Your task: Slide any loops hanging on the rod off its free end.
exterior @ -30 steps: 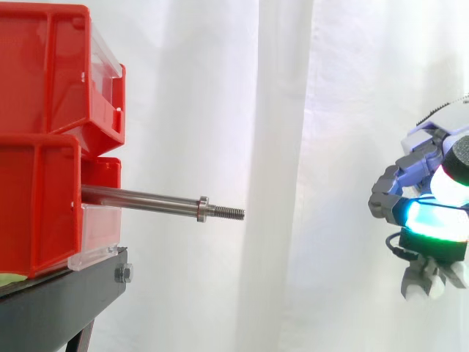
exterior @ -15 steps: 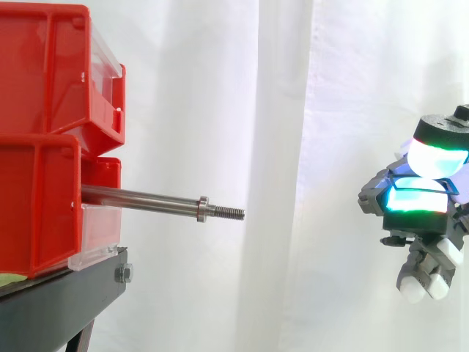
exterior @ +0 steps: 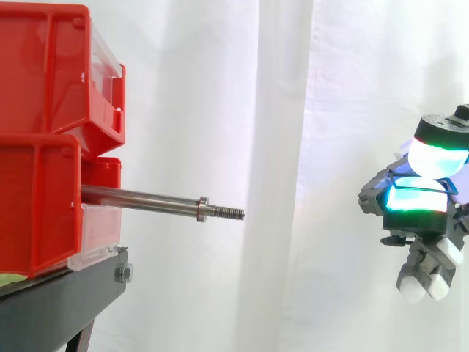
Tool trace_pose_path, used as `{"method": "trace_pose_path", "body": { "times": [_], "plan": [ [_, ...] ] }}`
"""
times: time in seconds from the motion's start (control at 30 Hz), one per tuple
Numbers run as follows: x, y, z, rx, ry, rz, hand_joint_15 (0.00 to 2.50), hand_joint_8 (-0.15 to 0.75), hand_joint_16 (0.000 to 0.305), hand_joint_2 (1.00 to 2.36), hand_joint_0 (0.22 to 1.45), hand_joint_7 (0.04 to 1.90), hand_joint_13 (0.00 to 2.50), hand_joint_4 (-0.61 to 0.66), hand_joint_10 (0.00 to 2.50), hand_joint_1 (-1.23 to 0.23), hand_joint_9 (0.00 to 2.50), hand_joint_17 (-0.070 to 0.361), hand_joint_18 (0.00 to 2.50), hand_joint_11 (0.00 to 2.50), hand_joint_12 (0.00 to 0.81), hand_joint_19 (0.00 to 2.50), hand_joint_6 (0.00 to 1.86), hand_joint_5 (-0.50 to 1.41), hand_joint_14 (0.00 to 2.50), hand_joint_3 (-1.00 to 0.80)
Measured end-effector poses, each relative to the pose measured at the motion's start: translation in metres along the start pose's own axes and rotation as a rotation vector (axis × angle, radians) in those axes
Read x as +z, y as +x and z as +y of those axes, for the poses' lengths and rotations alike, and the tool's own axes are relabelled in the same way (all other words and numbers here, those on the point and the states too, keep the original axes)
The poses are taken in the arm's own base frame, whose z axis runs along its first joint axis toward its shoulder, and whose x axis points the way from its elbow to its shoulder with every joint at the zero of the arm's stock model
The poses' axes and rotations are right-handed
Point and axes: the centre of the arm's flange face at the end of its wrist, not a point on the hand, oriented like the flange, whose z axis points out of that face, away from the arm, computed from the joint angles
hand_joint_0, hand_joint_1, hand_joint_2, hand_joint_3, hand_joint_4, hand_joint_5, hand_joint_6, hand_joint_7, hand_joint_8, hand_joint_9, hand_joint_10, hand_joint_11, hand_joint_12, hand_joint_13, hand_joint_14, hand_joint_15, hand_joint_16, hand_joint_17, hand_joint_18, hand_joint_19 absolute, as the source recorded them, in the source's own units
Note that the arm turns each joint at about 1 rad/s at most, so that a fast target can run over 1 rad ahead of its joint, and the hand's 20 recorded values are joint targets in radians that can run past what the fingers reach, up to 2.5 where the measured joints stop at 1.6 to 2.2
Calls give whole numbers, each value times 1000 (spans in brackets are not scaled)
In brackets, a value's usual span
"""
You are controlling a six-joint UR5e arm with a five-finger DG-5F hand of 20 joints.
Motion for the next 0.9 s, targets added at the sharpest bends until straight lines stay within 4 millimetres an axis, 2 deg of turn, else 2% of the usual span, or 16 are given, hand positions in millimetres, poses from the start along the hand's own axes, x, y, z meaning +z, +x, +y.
{"method": "trace_pose_path", "body": {
  "times": [0.33, 0.9],
  "plan": [
    [2, 1, 2, -11, -18, 1, 1, 316, 52, 1011, 610, 1350, 678, 96, 19, -685, 867, 117, 746, 542, 328, 166, 812, -220, 0, -383],
    [13, -4, 14, -19, -132, -36, 0, 318, 52, 1011, 613, 1336, 671, 95, 17, -678, 870, 117, 739, 542, 328, 166, 816, -219, 0, -384]
  ]
}}
